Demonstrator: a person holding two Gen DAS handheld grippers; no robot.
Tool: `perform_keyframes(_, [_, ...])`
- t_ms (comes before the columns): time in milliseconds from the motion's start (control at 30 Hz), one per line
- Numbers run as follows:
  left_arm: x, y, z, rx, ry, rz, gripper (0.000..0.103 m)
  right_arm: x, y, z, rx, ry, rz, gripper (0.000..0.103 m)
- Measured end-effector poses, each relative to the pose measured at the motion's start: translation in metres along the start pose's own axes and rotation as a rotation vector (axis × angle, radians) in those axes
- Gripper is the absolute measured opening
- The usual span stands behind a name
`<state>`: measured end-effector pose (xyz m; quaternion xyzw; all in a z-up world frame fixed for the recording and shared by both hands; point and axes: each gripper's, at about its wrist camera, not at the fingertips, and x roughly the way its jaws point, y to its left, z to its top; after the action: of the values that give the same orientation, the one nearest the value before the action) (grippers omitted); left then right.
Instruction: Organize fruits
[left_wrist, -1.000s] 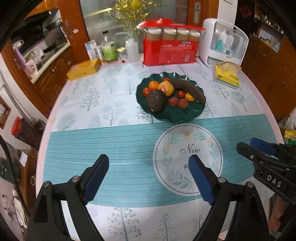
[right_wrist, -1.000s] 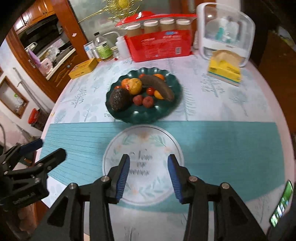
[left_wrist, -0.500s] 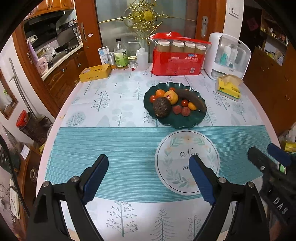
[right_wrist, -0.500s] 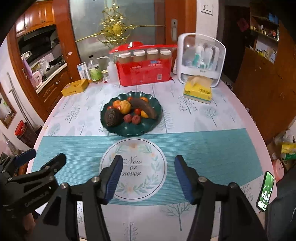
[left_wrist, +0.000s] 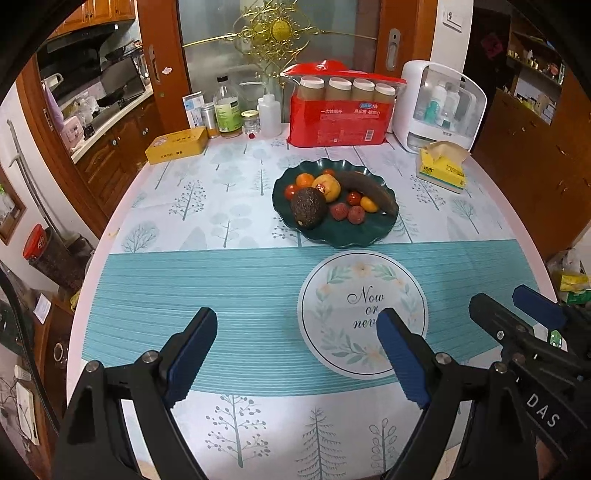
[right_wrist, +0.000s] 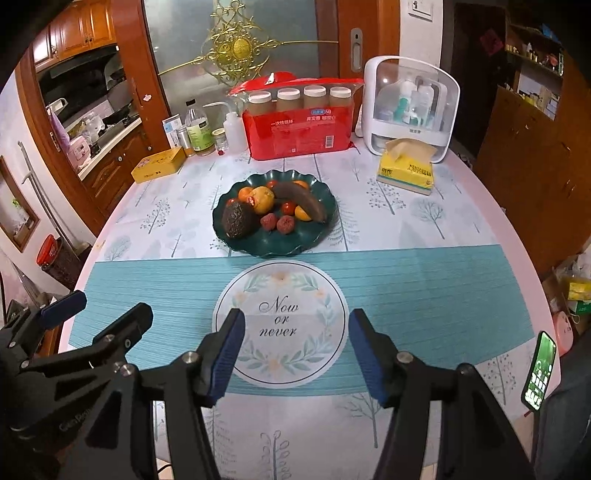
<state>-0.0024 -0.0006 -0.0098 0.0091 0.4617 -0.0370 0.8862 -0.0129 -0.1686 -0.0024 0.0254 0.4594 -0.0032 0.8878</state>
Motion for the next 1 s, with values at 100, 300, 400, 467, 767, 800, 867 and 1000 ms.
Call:
perform_keyframes(100, [0.0,-0.001,-0.001,-0.001,0.002,-0.01,0.087,-0.001,-0.002,-0.001,0.004,0.0,-0.001,0.059])
perform_keyframes(300, [0.002,-0.002,-0.001,-0.004,0.013,-0.027,0.087,-0.002,-0.003,-0.003,0.004,-0.002,-0.008,0.059])
perform_keyframes(400, [0.002,-0.002,-0.001,-0.001,0.015,-0.031,0.087,-0.002,-0.004,-0.003,0.006,0.0,-0.009,0.059])
perform_keyframes(467, [0.003,-0.002,0.0,0.0,0.016,-0.033,0.087,-0.002,-0.005,-0.003,0.007,0.0,-0.011,0.059])
perform_keyframes(767, [0.007,-0.002,0.002,0.0,0.023,-0.044,0.087,-0.001,-0.005,-0.002,0.006,0.001,-0.009,0.059])
perform_keyframes(800, [0.008,-0.002,0.002,0.0,0.025,-0.045,0.087,-0.001,-0.005,-0.002,0.006,0.001,-0.008,0.059])
perform_keyframes(867, [0.009,-0.001,0.003,-0.002,0.029,-0.047,0.087,-0.001,-0.005,-0.002,0.006,0.004,-0.008,0.059])
perform_keyframes(1000, [0.011,0.0,0.004,-0.003,0.03,-0.048,0.087,0.0,-0.006,-0.002,0.006,0.002,-0.008,0.059])
